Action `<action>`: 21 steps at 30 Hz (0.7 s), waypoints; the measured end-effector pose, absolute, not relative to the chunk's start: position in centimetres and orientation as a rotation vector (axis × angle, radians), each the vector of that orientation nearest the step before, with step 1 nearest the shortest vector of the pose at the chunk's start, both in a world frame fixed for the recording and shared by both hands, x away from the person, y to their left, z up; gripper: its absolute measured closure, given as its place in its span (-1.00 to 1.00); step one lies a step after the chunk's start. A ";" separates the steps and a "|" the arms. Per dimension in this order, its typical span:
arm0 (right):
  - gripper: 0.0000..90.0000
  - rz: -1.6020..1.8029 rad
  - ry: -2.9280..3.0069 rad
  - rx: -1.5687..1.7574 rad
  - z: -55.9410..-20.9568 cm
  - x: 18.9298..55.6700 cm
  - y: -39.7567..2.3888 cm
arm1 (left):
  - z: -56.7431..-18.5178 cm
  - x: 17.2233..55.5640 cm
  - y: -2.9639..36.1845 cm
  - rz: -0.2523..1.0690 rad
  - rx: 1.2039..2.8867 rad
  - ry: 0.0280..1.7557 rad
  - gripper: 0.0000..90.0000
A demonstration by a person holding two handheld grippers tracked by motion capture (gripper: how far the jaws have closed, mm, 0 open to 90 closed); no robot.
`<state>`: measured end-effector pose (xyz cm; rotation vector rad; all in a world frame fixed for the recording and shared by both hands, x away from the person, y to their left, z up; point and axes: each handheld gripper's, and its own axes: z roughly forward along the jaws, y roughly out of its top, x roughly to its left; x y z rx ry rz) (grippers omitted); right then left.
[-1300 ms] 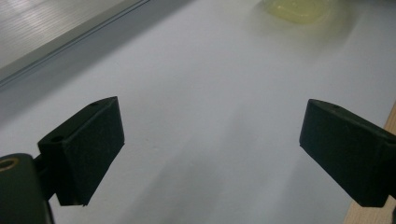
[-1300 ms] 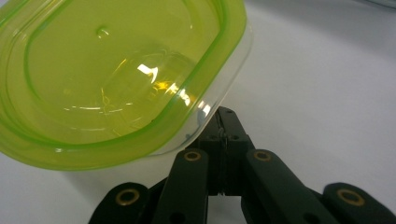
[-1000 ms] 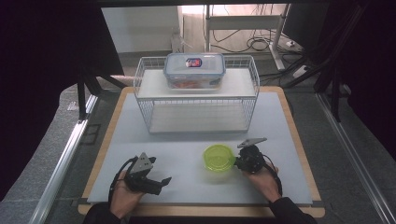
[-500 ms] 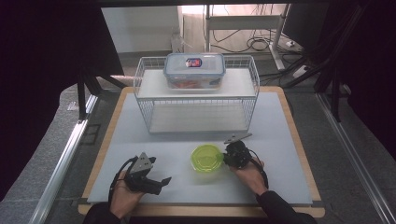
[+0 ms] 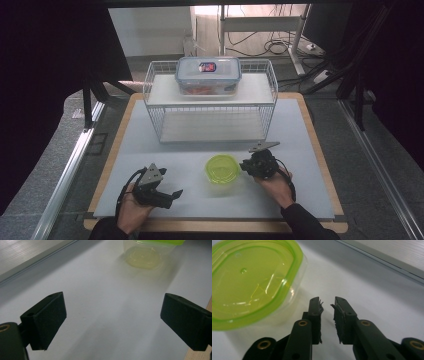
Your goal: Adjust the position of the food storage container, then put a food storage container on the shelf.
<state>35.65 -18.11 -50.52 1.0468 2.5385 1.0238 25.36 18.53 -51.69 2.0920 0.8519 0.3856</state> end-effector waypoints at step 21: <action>-0.09 1.074 2.479 1.075 -48.4 34.0 -20.8 | -51.8 25.5 18.5 0.380 2.103 0.849 -0.86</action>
